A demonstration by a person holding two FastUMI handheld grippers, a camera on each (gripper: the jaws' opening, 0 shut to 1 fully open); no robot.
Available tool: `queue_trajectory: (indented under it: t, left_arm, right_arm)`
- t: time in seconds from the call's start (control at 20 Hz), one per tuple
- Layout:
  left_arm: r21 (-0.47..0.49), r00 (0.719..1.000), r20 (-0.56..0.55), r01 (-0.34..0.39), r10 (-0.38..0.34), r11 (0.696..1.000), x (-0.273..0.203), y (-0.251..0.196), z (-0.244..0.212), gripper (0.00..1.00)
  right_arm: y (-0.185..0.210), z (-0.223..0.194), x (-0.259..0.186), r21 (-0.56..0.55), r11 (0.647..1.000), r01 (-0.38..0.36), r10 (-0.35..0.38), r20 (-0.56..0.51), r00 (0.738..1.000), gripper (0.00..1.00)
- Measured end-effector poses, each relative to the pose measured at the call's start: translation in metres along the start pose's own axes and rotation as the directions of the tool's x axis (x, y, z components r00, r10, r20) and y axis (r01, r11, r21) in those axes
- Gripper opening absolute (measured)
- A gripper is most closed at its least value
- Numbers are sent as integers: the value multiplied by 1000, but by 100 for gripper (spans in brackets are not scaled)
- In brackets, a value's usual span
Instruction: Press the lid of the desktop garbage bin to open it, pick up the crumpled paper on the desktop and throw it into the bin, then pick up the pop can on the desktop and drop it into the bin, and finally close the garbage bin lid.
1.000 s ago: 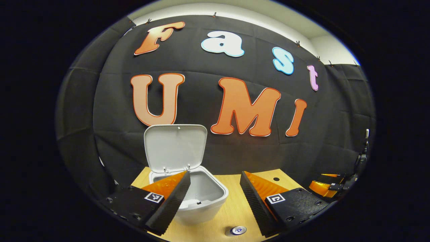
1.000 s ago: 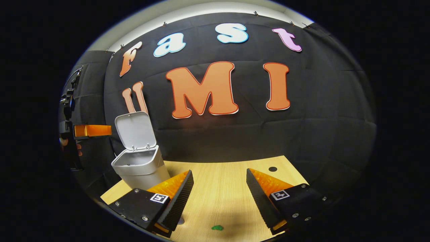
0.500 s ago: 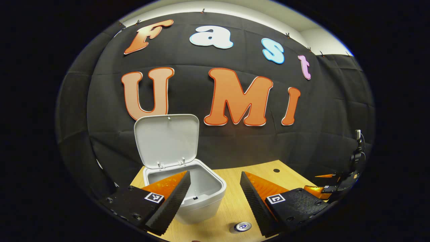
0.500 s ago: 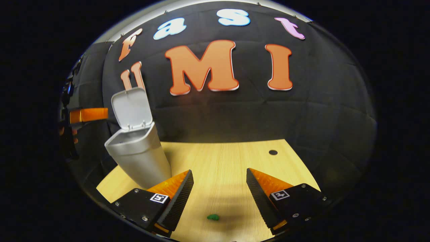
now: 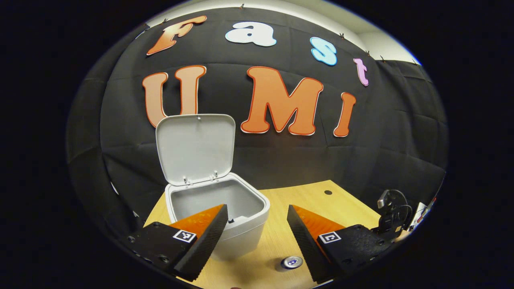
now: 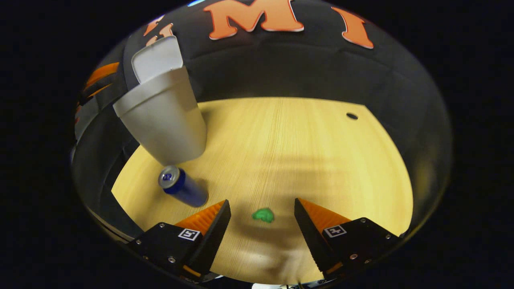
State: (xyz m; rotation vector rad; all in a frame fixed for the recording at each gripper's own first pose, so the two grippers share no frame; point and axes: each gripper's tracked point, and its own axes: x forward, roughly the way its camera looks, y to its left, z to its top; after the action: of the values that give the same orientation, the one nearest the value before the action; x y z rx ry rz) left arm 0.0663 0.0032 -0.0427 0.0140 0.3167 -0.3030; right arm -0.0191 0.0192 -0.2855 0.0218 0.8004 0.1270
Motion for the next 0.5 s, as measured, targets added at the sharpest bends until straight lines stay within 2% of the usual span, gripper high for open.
queue_trajectory:
  t: [0.3,0.5]
  left_arm:
    - [-17,998,-35,-48,47,999,-9,28,-17,95]
    - [-45,996,-68,-62,58,997,-10,40,-31,95]
  right_arm:
    - [4,-15,24,-48,999,16,-24,-162,987,96]
    - [10,-14,31,-43,999,2,-11,-209,978,96]
